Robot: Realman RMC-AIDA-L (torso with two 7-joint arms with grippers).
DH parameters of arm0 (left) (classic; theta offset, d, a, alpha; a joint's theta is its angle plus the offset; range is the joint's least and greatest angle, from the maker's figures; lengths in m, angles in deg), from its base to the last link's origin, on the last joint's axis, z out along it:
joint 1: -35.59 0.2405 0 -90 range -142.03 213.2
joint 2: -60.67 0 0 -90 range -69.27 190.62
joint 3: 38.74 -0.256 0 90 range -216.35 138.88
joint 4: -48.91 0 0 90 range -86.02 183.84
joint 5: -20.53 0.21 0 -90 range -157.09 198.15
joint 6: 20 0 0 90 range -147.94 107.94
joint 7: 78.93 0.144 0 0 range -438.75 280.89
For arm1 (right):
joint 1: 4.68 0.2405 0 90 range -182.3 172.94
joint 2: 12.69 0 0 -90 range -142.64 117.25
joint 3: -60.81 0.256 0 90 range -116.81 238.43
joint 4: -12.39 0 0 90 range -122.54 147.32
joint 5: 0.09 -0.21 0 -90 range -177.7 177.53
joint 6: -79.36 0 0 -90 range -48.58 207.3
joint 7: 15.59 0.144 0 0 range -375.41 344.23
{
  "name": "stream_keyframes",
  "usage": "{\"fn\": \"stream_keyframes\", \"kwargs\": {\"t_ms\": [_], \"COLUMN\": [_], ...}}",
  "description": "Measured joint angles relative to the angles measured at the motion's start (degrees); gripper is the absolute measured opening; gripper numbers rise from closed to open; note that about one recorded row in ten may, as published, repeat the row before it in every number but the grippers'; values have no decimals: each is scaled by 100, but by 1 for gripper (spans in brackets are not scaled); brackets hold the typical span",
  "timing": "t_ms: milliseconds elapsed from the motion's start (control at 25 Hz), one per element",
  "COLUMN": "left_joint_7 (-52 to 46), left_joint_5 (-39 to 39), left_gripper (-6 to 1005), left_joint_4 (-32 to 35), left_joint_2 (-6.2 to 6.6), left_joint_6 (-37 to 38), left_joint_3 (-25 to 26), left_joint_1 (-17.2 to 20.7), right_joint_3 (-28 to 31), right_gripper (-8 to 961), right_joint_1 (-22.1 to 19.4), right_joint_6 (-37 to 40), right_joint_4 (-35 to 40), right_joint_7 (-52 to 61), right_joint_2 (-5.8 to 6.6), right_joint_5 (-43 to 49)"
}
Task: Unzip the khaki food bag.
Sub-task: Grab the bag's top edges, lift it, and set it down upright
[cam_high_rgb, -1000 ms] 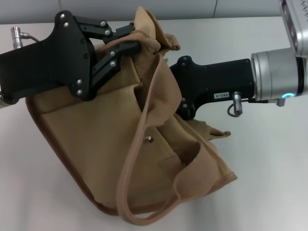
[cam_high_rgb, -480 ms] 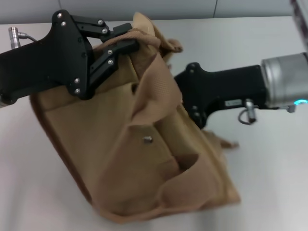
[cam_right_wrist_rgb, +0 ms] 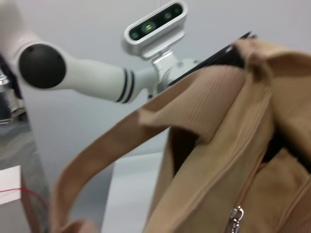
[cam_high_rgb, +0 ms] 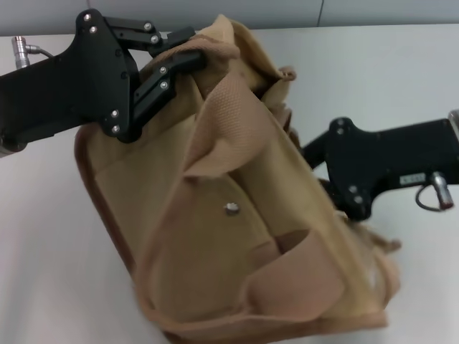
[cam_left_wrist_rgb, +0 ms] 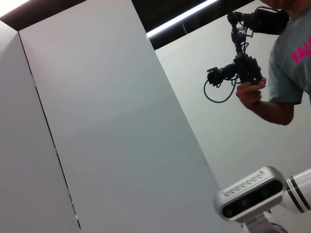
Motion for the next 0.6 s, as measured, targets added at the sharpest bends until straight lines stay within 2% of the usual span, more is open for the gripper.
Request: {"fn": "stream_keyframes", "kwargs": {"t_ms": [160, 320, 600], "left_joint_7": [2, 3, 3], "left_joint_5": [-22, -57, -86], "left_gripper": [32, 29, 25], "left_joint_4": [-1, -1, -1], "left_joint_2": [0, 0, 7], "left_joint_6": [-17, -34, -88], "left_joint_3": [-4, 25, 28], "left_joint_1": [-10, -10, -15], "right_joint_3": [223, 827, 1328], "right_gripper": [5, 6, 8], "right_joint_1": [-59, -127, -219], "right_joint_6": [179, 764, 1235], "right_joint_4": [46, 112, 149], "right_joint_7": [6, 7, -19], "right_joint_2": [-2, 5, 10], "right_joint_5": [155, 584, 1030]}}
